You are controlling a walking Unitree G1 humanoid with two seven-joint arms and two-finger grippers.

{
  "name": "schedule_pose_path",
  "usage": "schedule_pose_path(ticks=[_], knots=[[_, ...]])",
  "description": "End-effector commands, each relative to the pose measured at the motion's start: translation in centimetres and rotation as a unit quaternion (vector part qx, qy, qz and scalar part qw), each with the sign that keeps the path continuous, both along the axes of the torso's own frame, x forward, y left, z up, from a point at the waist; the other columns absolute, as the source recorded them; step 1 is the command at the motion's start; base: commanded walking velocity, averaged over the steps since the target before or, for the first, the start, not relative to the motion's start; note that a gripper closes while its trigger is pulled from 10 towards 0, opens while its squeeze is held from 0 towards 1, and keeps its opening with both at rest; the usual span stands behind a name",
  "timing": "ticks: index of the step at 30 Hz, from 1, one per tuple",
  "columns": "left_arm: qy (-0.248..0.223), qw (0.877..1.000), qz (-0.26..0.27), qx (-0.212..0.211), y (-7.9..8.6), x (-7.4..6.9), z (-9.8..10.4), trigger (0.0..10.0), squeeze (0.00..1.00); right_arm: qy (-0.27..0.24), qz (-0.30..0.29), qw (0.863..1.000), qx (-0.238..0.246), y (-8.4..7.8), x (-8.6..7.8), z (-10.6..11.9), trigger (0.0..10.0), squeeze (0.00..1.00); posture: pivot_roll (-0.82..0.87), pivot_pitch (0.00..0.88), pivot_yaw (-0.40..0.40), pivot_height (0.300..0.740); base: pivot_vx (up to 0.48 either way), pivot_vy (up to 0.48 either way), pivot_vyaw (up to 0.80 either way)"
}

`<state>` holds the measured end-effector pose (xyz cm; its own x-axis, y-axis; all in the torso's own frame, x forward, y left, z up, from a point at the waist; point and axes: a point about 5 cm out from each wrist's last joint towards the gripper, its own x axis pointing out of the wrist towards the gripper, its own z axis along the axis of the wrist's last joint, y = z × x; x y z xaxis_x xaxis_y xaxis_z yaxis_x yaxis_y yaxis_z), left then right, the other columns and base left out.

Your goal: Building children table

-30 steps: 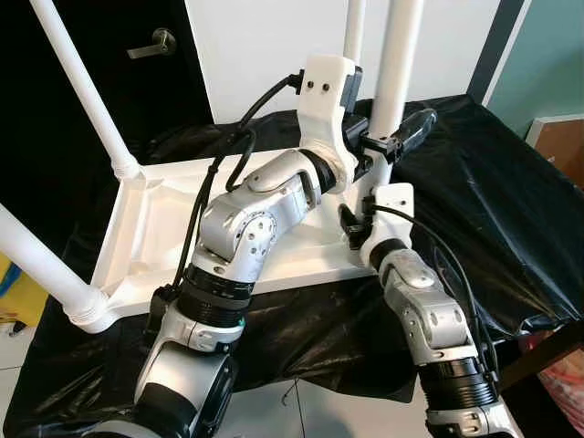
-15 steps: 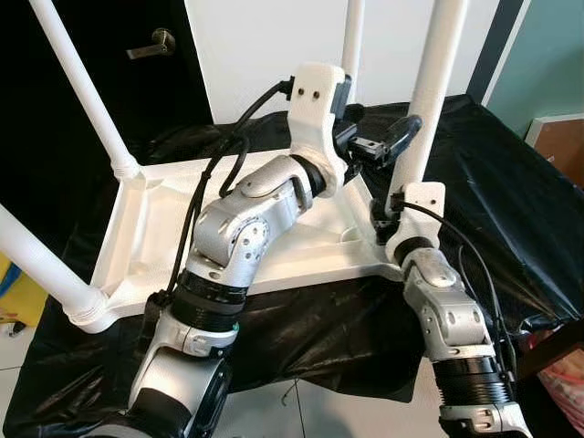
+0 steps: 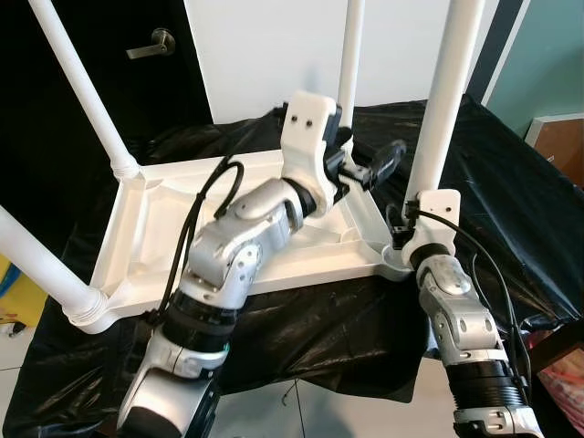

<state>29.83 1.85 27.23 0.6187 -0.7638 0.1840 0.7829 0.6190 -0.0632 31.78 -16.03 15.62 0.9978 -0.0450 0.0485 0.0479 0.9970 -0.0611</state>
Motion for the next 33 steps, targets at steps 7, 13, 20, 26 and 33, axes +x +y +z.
schedule_pose_path(ticks=[7, 13, 20, 26, 33], knots=[[-0.019, 0.997, -0.072, 0.026, -0.5, -1.3, -0.6, 10.0, 0.00, -0.032, -0.004, 0.999, 0.007, -0.6, 0.0, 0.1, 10.0, 0.00, -0.13, 0.025, 0.037, 0.740, 0.000, 0.000, 0.00], [-0.019, 0.995, -0.092, 0.038, -0.6, -1.9, -1.0, 10.0, 0.00, -0.057, 0.003, 0.998, 0.015, -0.5, -0.2, 0.4, 10.0, 0.00, -0.13, 0.025, 0.034, 0.740, 0.000, 0.000, 0.00], [-0.016, 0.992, -0.113, 0.055, -0.7, -2.6, -1.5, 10.0, 0.00, -0.082, 0.008, 0.997, 0.013, -0.3, -0.3, 0.7, 10.0, 0.00, -0.13, 0.025, 0.034, 0.740, 0.000, 0.000, 0.00], [-0.018, 0.990, -0.124, 0.065, -0.7, -3.0, -1.7, 10.0, 0.00, -0.090, 0.013, 0.996, 0.016, -0.2, -0.4, 0.9, 10.0, 0.00, -0.13, 0.023, 0.035, 0.740, 0.000, 0.000, 0.00], [-0.017, 0.989, -0.130, 0.073, -0.8, -3.3, -2.0, 10.0, 0.00, -0.097, 0.010, 0.995, 0.012, -0.3, -0.5, 0.8, 10.0, 0.00, -0.13, 0.023, 0.035, 0.740, 0.000, 0.000, 0.00]])
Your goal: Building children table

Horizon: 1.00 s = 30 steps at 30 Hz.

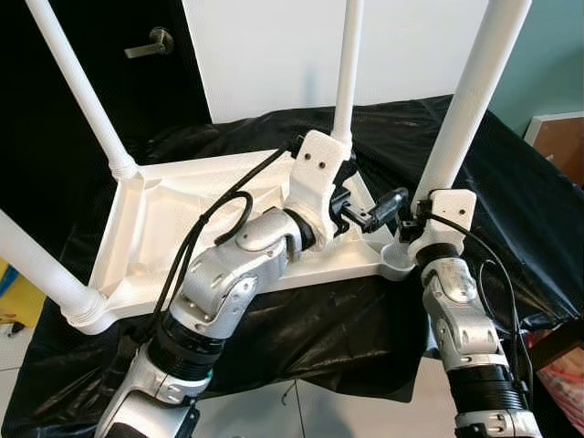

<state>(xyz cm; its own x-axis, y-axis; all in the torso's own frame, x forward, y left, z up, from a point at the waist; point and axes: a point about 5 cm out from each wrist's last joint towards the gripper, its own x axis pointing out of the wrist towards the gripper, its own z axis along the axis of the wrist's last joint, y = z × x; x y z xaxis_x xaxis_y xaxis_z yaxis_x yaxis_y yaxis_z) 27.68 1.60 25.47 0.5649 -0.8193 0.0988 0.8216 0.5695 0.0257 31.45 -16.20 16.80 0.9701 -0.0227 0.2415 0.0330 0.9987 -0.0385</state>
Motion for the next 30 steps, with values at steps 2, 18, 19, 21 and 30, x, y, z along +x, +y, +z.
schedule_pose_path(ticks=[2, 18, 19, 21, 30], knots=[[-0.001, 0.995, -0.099, 0.013, -0.5, -1.2, -0.3, 10.0, 0.00, 0.000, -0.002, 1.000, 0.005, -0.2, -0.2, -0.4, 10.0, 0.00, -0.12, 0.023, 0.035, 0.740, 0.000, 0.000, 0.00], [0.008, 0.993, -0.115, 0.032, -0.5, -1.8, -0.8, 10.0, 0.00, 0.008, 0.011, 1.000, -0.005, -0.5, 0.6, -1.7, 10.0, 0.00, -0.12, 0.019, 0.046, 0.740, 0.000, 0.000, 0.00], [0.008, 0.993, -0.115, 0.032, -0.5, -1.8, -0.8, 10.0, 0.00, 0.008, 0.011, 1.000, -0.005, -0.5, 0.6, -1.7, 10.0, 0.00, -0.12, 0.019, 0.046, 0.740, 0.000, 0.000, 0.00], [0.011, 0.992, -0.120, 0.036, -0.5, -1.9, -0.9, 10.0, 0.00, 0.011, 0.019, 1.000, -0.008, -0.4, 0.8, -2.0, 10.0, 0.00, -0.11, 0.025, 0.048, 0.740, 0.000, 0.000, 0.00], [0.016, 0.992, -0.121, 0.044, -0.3, -2.1, -1.2, 10.0, 0.00, 0.015, 0.043, 0.999, -0.007, 0.1, 1.4, -2.5, 10.0, 0.00, -0.11, 0.036, 0.052, 0.740, 0.000, 0.000, 0.00]])
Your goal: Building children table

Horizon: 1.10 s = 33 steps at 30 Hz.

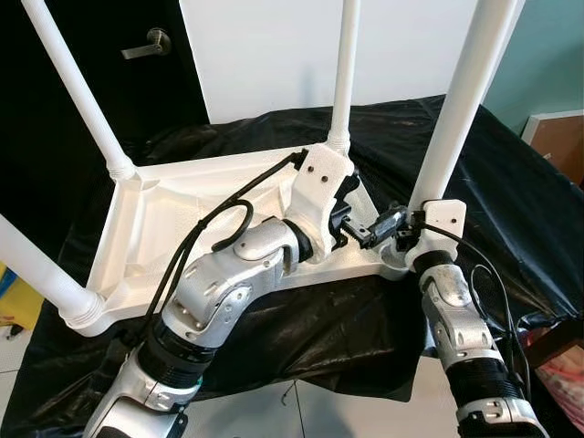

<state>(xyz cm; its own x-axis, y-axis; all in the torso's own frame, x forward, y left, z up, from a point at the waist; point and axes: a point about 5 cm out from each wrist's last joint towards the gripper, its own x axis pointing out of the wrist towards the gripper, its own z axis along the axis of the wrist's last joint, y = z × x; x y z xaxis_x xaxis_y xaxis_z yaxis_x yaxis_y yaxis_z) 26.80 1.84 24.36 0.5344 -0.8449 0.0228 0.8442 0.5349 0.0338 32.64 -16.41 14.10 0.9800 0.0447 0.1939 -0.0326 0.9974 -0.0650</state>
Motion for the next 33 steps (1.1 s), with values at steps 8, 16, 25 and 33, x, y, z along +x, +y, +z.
schedule_pose_path(ticks=[8, 16, 25, 33], knots=[[0.004, 0.995, -0.100, 0.012, -0.5, -1.3, -0.2, 10.0, 0.00, 0.028, 0.043, 0.998, 0.020, 1.5, 0.5, -1.7, 10.0, 0.00, -0.10, 0.040, 0.051, 0.740, 0.000, 0.000, 0.00], [0.004, 0.995, -0.098, 0.014, -0.4, -1.3, -0.2, 10.0, 0.00, 0.050, 0.052, 0.997, 0.018, 1.6, 0.2, -3.0, 10.0, 0.00, -0.10, 0.041, 0.053, 0.740, 0.000, 0.000, 0.00], [0.005, 0.995, -0.100, 0.016, -0.4, -1.3, -0.2, 10.0, 0.00, 0.051, 0.028, 0.998, 0.029, 0.4, 0.2, -3.3, 10.0, 0.00, -0.11, 0.041, 0.054, 0.740, 0.000, 0.000, 0.00], [0.011, 0.994, -0.102, 0.021, -0.4, -1.3, -0.6, 10.0, 0.00, 0.060, 0.021, 0.996, 0.059, -0.1, -0.1, -3.8, 10.0, 0.00, -0.11, 0.044, 0.056, 0.740, 0.000, 0.000, 0.00]])
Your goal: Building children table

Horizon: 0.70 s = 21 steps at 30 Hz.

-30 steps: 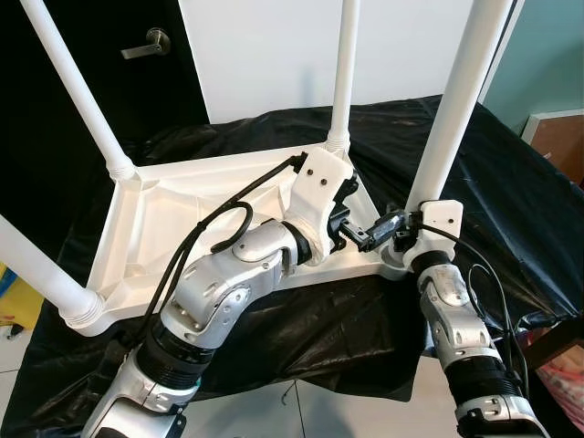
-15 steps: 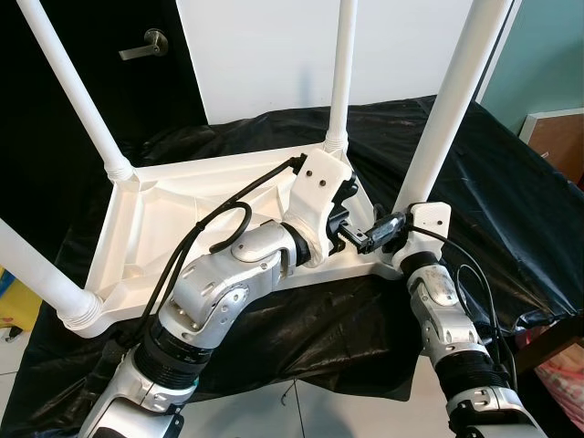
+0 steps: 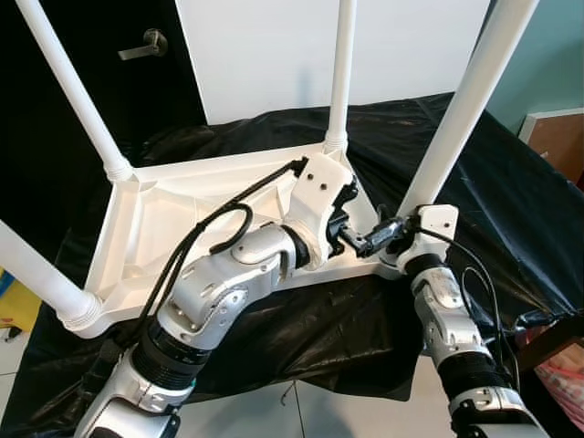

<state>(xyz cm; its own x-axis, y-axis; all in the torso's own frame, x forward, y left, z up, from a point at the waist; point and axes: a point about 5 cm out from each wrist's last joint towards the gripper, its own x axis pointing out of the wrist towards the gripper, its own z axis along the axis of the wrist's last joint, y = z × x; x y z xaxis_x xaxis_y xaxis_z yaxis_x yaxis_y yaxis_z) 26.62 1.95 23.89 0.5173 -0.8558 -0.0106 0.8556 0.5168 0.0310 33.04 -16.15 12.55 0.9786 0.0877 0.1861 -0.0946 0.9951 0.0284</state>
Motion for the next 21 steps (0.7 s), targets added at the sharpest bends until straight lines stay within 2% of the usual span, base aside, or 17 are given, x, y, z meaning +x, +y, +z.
schedule_pose_path(ticks=[1, 7, 10, 11, 15, 20, 21], knots=[[0.007, 0.996, -0.090, 0.011, -0.4, -1.1, -0.4, 10.0, 0.00, 0.062, -0.005, 0.998, 0.013, -0.3, -0.5, -2.4, 10.0, 0.00, -0.11, 0.044, 0.057, 0.740, 0.000, 0.000, 0.00], [0.020, 0.996, -0.086, 0.018, -0.3, -1.0, -1.5, 10.0, 0.00, 0.066, 0.002, 0.998, 0.021, -0.3, -0.6, -2.5, 10.0, 0.00, -0.11, 0.041, 0.057, 0.740, 0.000, 0.000, 0.00], [0.028, 0.996, -0.077, 0.035, -0.1, -0.8, -2.6, 10.0, 0.00, 0.059, -0.003, 0.998, 0.020, -0.5, -0.5, -2.3, 10.0, 0.00, -0.11, 0.038, 0.058, 0.740, 0.000, 0.000, 0.00], [0.036, 0.996, -0.074, 0.046, 0.0, -0.9, -3.4, 10.0, 0.00, 0.035, -0.006, 0.999, 0.021, -0.6, -0.5, -1.4, 10.0, 0.00, -0.12, 0.034, 0.059, 0.740, 0.000, 0.000, 0.00], [0.042, 0.995, -0.073, 0.056, 0.2, -1.0, -4.0, 10.0, 0.00, 0.000, 0.001, 0.999, 0.034, -0.7, -0.5, 0.0, 10.0, 0.00, -0.12, 0.032, 0.060, 0.740, 0.000, 0.000, 0.00], [0.044, 0.995, -0.071, 0.060, 0.3, -1.0, -4.2, 10.0, 0.00, -0.016, 0.005, 0.999, 0.042, -0.7, -0.5, 0.6, 10.0, 0.00, -0.12, 0.031, 0.060, 0.740, 0.000, 0.000, 0.00], [0.045, 0.994, -0.065, 0.072, 0.5, -0.9, -4.8, 10.0, 0.00, -0.014, 0.009, 0.999, 0.033, -0.7, -0.5, 0.6, 10.0, 0.00, -0.12, 0.027, 0.061, 0.740, 0.000, 0.000, 0.00]])
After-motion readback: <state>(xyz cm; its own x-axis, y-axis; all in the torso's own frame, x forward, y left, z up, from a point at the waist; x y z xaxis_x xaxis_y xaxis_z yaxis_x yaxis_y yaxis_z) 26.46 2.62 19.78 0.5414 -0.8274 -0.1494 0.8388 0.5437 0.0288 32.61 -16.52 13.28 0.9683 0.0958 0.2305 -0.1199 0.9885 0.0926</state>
